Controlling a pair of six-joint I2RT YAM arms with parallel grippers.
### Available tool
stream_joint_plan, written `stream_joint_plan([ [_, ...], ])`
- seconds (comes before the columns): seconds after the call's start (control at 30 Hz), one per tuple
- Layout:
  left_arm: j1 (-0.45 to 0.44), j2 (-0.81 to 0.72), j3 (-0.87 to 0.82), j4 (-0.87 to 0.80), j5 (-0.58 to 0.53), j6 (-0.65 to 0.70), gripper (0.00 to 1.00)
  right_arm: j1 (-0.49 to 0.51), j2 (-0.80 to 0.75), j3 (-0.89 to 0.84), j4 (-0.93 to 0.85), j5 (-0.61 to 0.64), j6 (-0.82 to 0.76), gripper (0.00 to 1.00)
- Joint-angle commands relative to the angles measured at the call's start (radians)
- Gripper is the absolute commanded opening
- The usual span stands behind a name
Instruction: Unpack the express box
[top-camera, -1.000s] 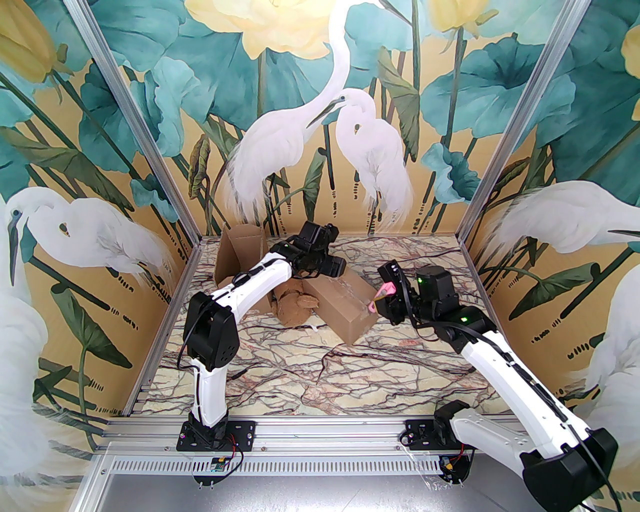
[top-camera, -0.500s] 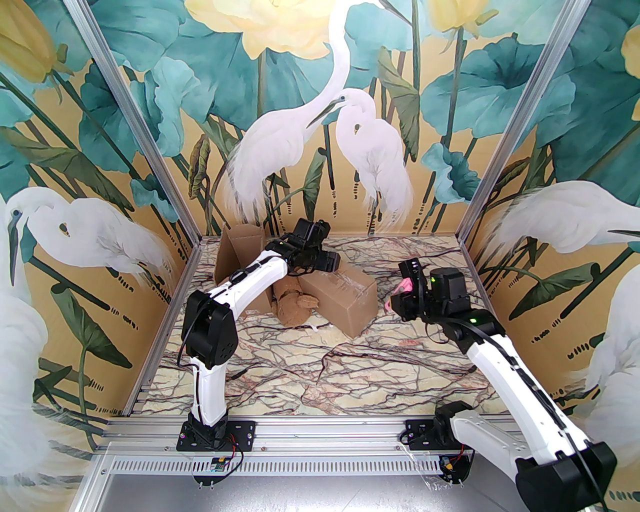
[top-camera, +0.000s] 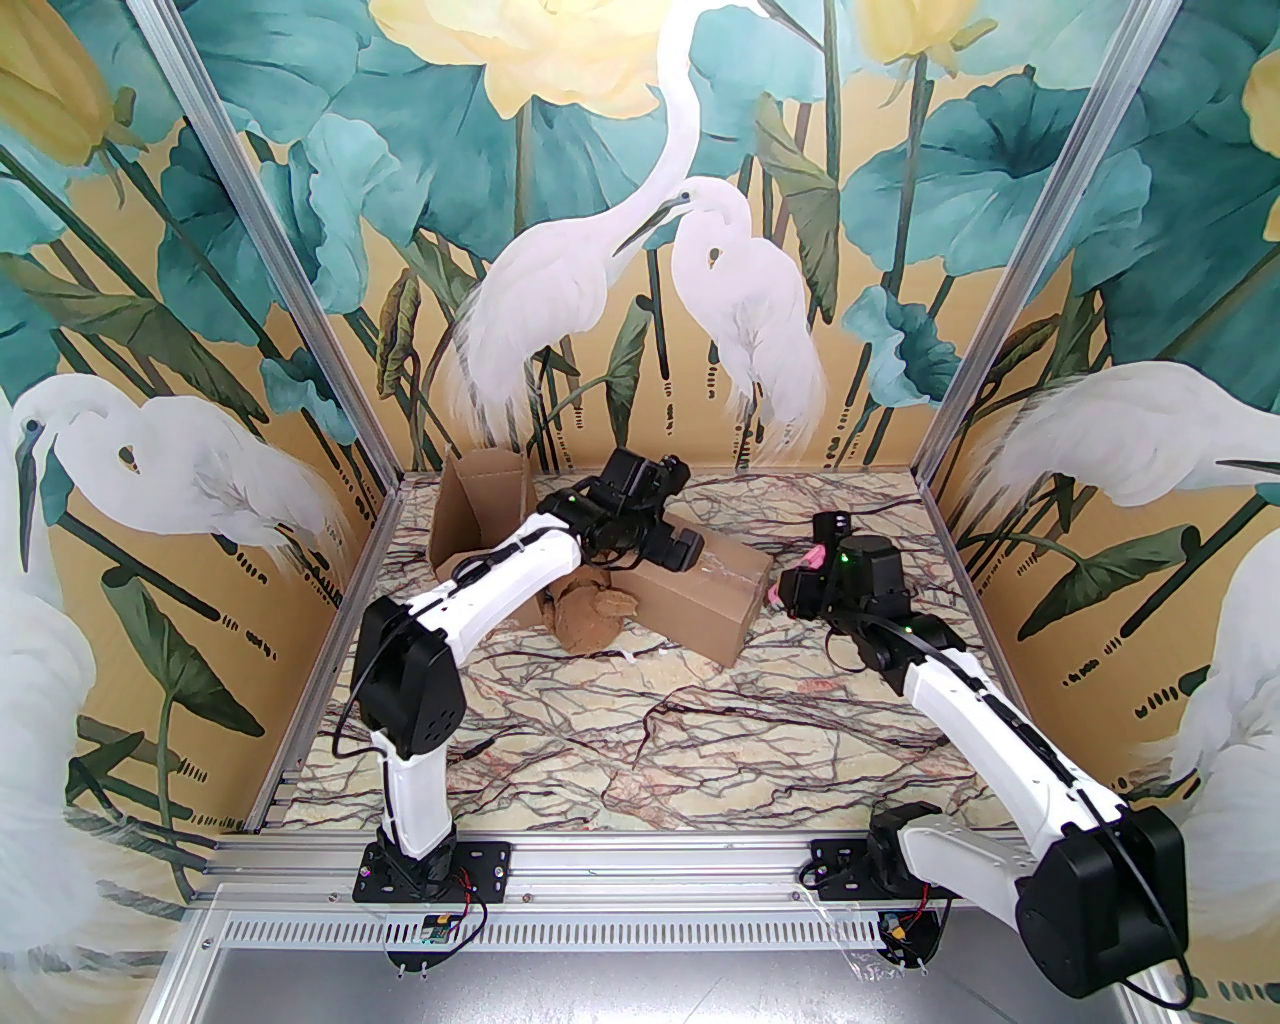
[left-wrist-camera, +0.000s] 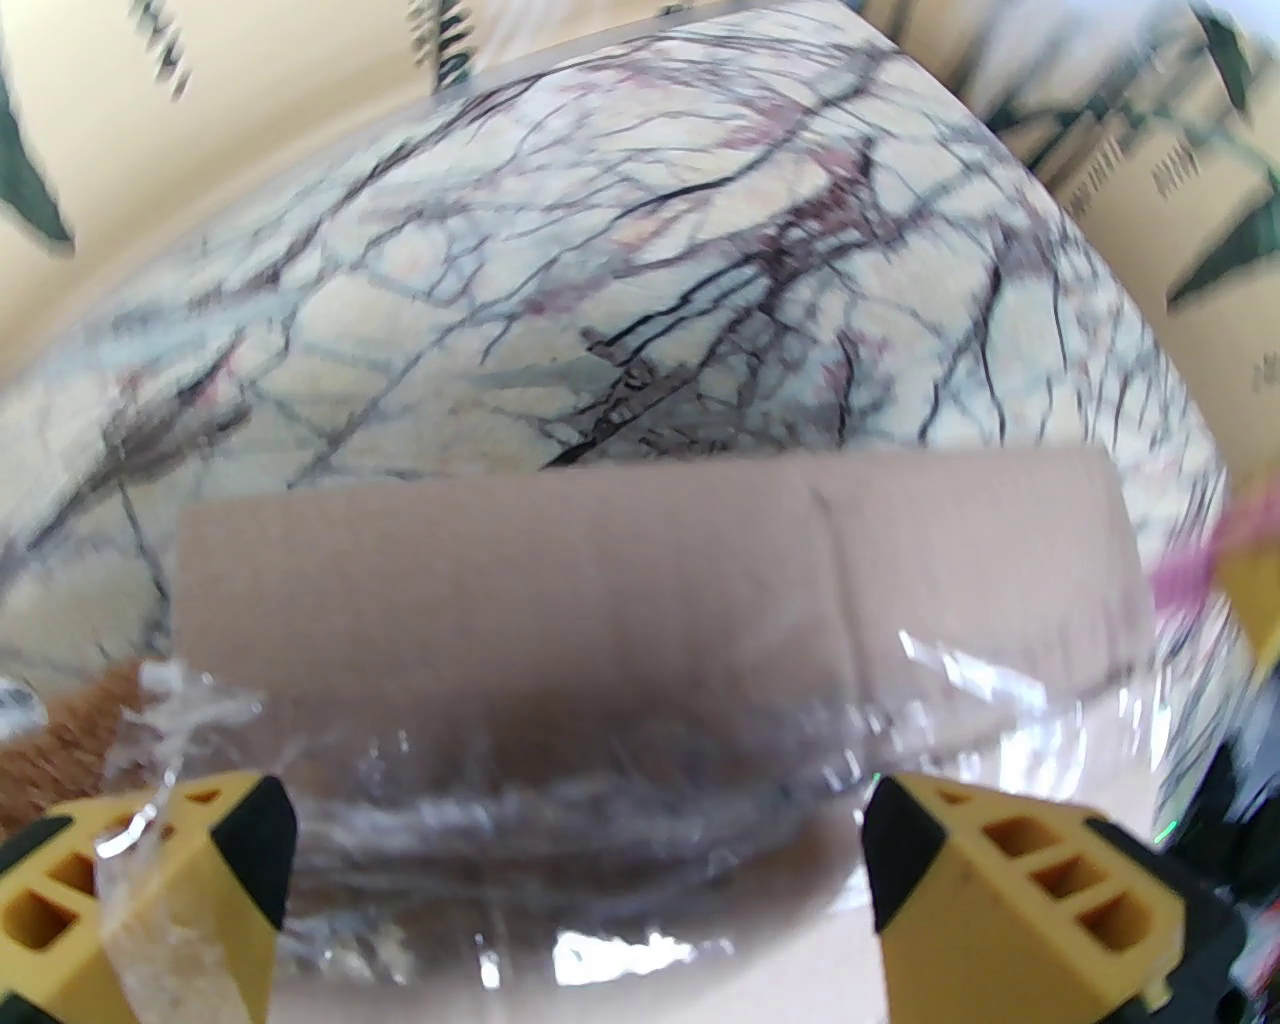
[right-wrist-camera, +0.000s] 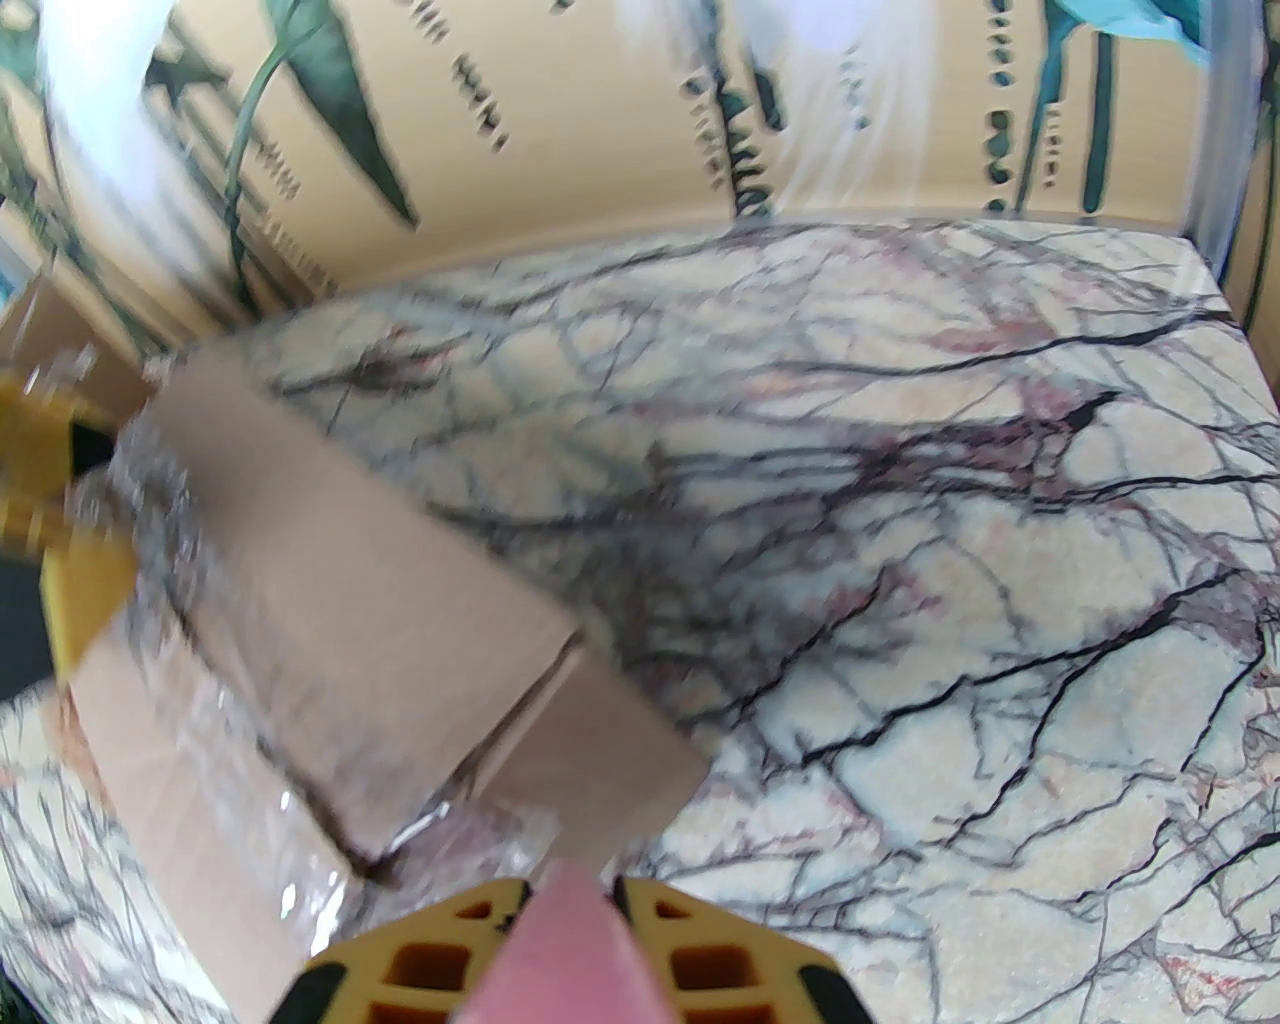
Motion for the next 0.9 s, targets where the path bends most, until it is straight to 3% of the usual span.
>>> stream_joint_plan([
  [0.0,-0.015,-0.115,-0.076,0.138,-0.032,0.252,1.0,-0.027,0.02,-0.018,0.082,0.039,0.078,0.0],
  [0.3,-0.115,-0.28,-0.347,0.331,0.221,0.825,1.0,-0.089,-0.106,-0.102,0.166,-0.003,0.3,0.0],
  [0.53,-0.163,-0.198,-0.302,0.301,0.286,0.915,1.0,-0.09,-0.221,-0.202,0.308,-0.019,0.469,0.0],
  [0.87,-0.166,-0.088,-0.237,0.247,0.279,0.975,1.0,-0.09,-0.191,-0.277,0.467,-0.036,0.581,0.0],
])
